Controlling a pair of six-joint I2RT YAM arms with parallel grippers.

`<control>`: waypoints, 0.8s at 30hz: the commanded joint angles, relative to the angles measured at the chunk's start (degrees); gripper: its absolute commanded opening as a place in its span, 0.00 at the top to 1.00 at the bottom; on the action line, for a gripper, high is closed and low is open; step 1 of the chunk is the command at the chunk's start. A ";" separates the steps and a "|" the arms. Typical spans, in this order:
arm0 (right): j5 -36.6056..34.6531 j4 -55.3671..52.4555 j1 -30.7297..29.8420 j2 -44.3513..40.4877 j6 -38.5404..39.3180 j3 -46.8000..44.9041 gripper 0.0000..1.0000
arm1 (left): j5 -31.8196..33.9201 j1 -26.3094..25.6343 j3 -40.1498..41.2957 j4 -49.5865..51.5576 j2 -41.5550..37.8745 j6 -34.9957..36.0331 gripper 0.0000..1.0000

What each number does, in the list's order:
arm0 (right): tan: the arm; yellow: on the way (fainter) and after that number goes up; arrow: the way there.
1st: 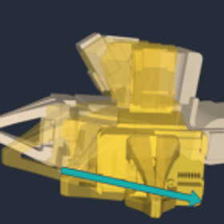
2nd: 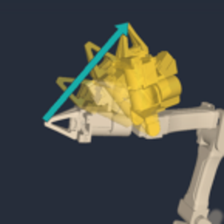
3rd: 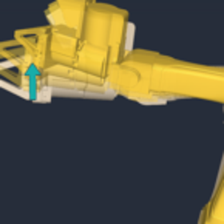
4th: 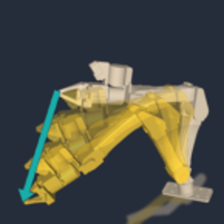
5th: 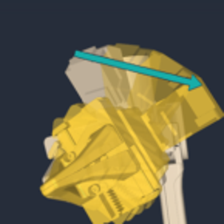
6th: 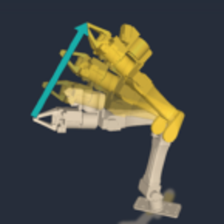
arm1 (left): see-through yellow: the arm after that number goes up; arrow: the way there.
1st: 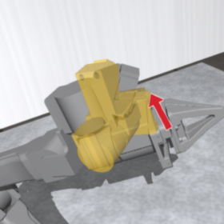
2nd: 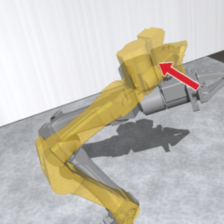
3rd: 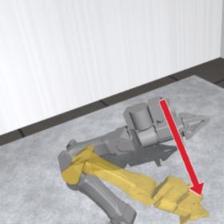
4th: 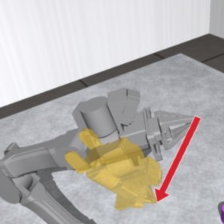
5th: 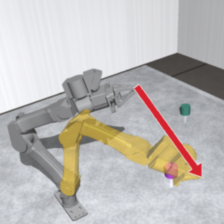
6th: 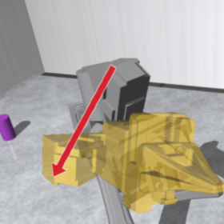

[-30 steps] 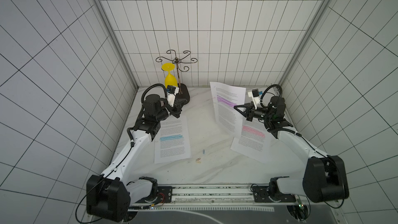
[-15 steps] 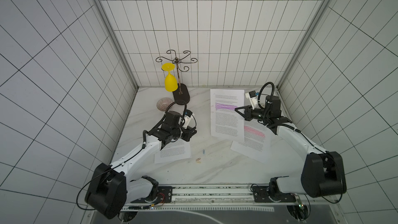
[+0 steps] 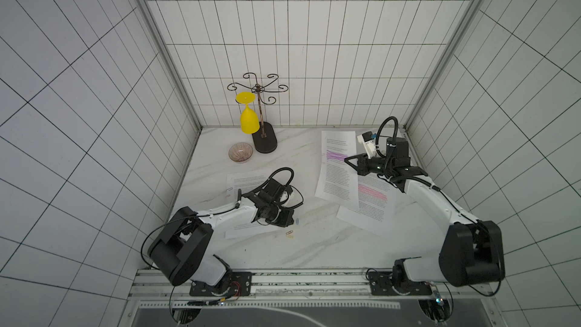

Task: Unclip the paperclips from the documents
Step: Place the paper clip at the center of the board.

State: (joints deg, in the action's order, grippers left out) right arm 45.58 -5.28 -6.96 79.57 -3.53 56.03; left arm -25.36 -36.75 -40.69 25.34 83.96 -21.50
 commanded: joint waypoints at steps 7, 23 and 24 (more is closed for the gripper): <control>-0.75 -1.80 -1.17 -0.35 3.33 6.46 1.00 | 1.58 -0.25 0.15 0.23 0.17 -2.18 0.54; 9.13 -3.61 -4.32 -3.65 10.57 6.67 1.00 | -5.47 8.93 -8.78 -14.67 -8.86 4.84 0.51; 9.78 -3.45 -4.62 -4.27 11.13 6.49 1.00 | -7.01 10.41 -8.48 -18.45 -9.41 4.91 0.48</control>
State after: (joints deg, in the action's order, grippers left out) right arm 50.50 -8.43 -10.41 77.82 3.44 56.03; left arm -27.16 -29.56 -48.64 18.44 76.51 -18.50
